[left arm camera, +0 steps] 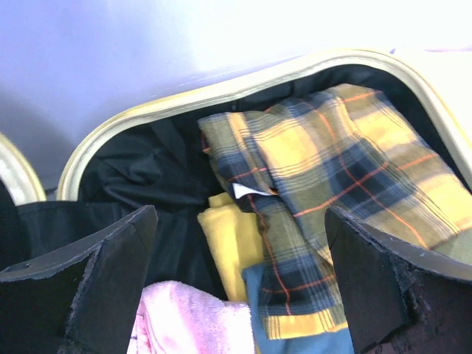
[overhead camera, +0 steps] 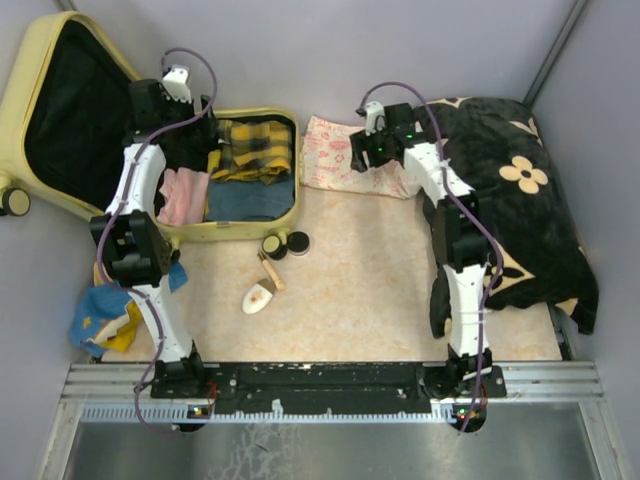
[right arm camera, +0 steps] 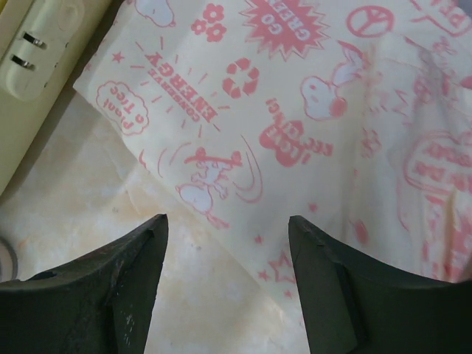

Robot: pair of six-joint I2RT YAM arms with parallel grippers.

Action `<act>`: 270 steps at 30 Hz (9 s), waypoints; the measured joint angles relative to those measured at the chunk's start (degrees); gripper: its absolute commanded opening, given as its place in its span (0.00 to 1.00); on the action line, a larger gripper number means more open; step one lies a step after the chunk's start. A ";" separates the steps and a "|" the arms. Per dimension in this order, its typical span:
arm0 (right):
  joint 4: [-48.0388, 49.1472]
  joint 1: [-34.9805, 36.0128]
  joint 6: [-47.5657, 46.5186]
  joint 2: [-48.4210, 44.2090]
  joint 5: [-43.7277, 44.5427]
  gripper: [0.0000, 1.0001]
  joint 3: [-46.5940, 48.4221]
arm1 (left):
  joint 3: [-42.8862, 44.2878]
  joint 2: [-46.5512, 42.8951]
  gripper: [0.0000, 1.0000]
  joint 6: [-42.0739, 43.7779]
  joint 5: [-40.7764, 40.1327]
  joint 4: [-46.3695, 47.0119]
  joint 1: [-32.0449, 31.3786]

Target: Pack the luggage

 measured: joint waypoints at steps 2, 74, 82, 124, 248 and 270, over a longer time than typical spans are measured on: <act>0.70 1.97 0.39 4.33 1.40 0.61 3.67 | -0.52 -1.05 1.00 0.96 1.73 -0.79 -0.42; 1.60 -4.76 4.11 2.32 1.11 0.82 -11.87 | -3.37 17.14 0.00 -38.18 -27.91 1.88 -40.24; -1.22 -5.22 4.44 -4.44 -1.95 0.99 -11.87 | -6.36 9.31 0.00 -25.88 -33.35 0.24 -39.69; 1.92 -10.05 3.26 -4.48 -5.86 0.40 -4.37 | -11.06 1.57 0.00 -14.40 -38.93 -4.31 -35.93; 29.46 21.88 30.10 13.20 -3.76 0.00 8.83 | -38.32 -18.08 0.00 8.63 -21.70 15.13 6.34; 20.46 20.63 22.53 10.71 -1.38 0.83 7.58 | -24.90 -5.88 0.66 9.97 -18.80 0.90 7.76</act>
